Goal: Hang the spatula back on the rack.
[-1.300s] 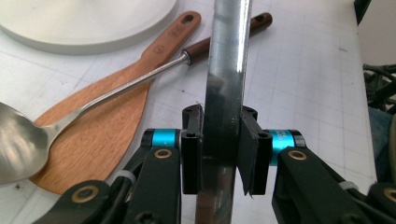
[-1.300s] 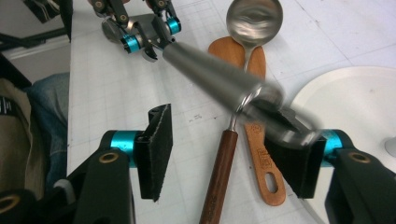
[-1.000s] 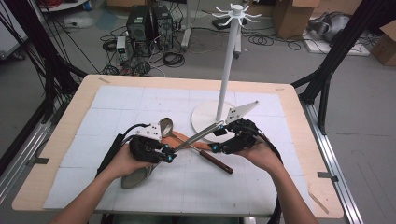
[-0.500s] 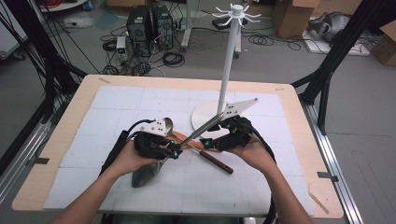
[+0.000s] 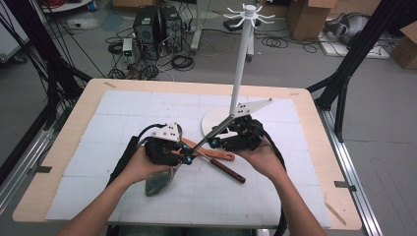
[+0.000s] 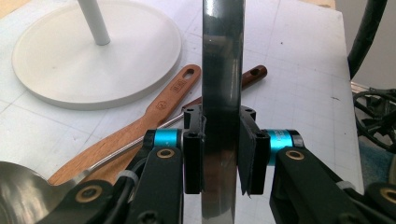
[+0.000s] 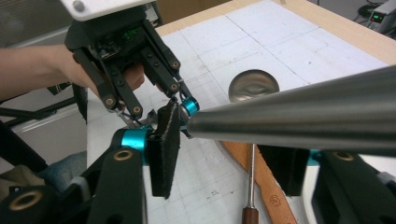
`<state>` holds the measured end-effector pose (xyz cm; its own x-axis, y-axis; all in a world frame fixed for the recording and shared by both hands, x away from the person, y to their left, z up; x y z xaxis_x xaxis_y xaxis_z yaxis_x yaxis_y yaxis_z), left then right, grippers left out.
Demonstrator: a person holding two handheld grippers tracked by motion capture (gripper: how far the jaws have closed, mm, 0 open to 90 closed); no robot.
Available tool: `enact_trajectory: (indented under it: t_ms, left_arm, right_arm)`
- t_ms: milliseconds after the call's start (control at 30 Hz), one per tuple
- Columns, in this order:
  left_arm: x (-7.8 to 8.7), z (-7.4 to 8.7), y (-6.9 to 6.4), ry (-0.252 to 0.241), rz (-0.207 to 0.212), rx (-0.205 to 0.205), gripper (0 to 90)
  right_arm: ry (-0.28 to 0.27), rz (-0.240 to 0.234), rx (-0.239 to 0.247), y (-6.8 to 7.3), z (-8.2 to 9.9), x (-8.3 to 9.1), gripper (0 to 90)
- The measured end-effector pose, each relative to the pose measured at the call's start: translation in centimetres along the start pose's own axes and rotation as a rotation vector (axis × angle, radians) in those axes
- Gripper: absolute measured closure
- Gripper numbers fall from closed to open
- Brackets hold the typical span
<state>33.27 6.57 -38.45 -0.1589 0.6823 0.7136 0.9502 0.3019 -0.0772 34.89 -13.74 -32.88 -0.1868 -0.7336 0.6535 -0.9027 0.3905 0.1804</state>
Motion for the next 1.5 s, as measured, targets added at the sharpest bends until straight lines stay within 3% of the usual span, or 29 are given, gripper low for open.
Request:
enact_trajectory:
  t_ms: [133,367,533,733,933,1267,1500]
  left_arm:
    - [-0.1,0.0,0.0,-0.002,0.012,0.014,73.6]
    - [0.4,0.1,0.3,-0.015,0.084,0.049,66.9]
    - [0.5,0.1,0.5,-0.030,0.099,0.066,70.7]
    - [0.8,0.1,0.8,-0.053,0.154,0.099,70.2]
    - [1.5,0.0,0.8,-0.067,0.142,0.083,71.4]
    - [2.4,-1.1,0.3,-0.106,0.102,0.052,73.2]
    - [2.5,-1.2,0.1,-0.116,0.094,0.048,73.7]
  right_arm:
    - [0.004,-0.006,-0.003,-0.1,0.0,0.0,54.9]
    - [0.004,-0.026,0.005,0.0,0.0,0.0,57.9]
    - [-0.013,-0.047,0.003,0.2,-0.2,0.1,60.1]
    - [-0.014,-0.058,0.019,0.5,-0.6,0.2,61.5]
    - [-0.019,-0.061,0.033,1.0,-1.3,0.2,62.1]
    - [-0.108,-0.055,0.044,1.7,-3.1,0.8,64.5]
    - [-0.123,-0.045,0.041,1.9,-3.3,0.9,64.8]
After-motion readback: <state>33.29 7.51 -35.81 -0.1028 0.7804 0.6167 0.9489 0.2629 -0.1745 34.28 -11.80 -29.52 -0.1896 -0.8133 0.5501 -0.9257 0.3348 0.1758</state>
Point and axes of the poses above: each handheld gripper's, and its own axes: x roughly backward along the jaws, z roughly out of its underside, y roughly to its left, the point moved 4 cm from there along -x, roughly forward along the jaws, and after that the axes turned 10 degrees about y, right-handed, at the moved point
